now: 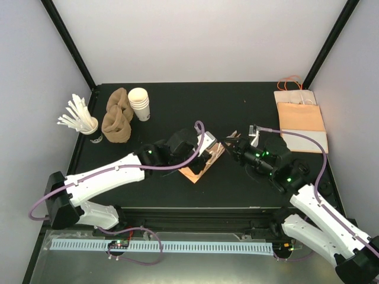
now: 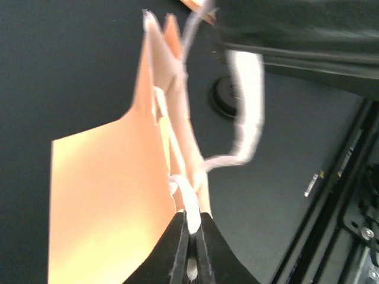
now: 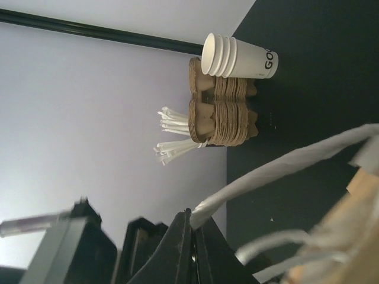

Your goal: Pack the takeout coffee

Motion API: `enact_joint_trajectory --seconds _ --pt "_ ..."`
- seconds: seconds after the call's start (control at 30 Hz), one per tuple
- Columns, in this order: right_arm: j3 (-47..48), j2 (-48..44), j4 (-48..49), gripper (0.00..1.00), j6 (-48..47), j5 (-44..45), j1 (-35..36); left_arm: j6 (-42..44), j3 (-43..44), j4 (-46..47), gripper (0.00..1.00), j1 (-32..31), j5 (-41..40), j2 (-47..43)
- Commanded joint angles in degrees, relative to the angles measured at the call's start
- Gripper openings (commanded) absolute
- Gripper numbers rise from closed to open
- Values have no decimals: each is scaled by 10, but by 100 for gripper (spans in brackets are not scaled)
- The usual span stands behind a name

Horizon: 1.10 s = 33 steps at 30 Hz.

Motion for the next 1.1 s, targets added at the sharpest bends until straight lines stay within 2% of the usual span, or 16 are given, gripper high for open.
enact_joint_trajectory --seconds 0.0,0.2,0.33,0.67,0.73,0.83,0.9,1.0,1.07 --pt "15 -24 -42 2 -31 15 0 15 30 -76 2 33 -71 -18" --pt "-20 -67 -88 2 -41 22 0 18 24 -93 1 101 -67 -66" --pt "-65 -97 -120 2 -42 19 0 23 9 -62 2 141 -68 -103" --pt "-190 -159 -151 3 -24 22 0 18 -3 -15 2 181 -92 -145" --pt "-196 -157 -152 10 -35 30 0 3 -10 -6 2 190 -59 -150" --pt "-194 -144 -140 33 -67 33 0 -16 -30 23 2 197 15 -154" --pt "-174 -131 -129 43 -119 28 0 -17 -51 52 2 197 92 -155" --pt "-103 -106 -200 55 -218 62 0 -12 -95 87 2 197 188 -151" --pt "-58 -91 -241 60 -266 81 0 -13 -112 86 2 197 219 -147"
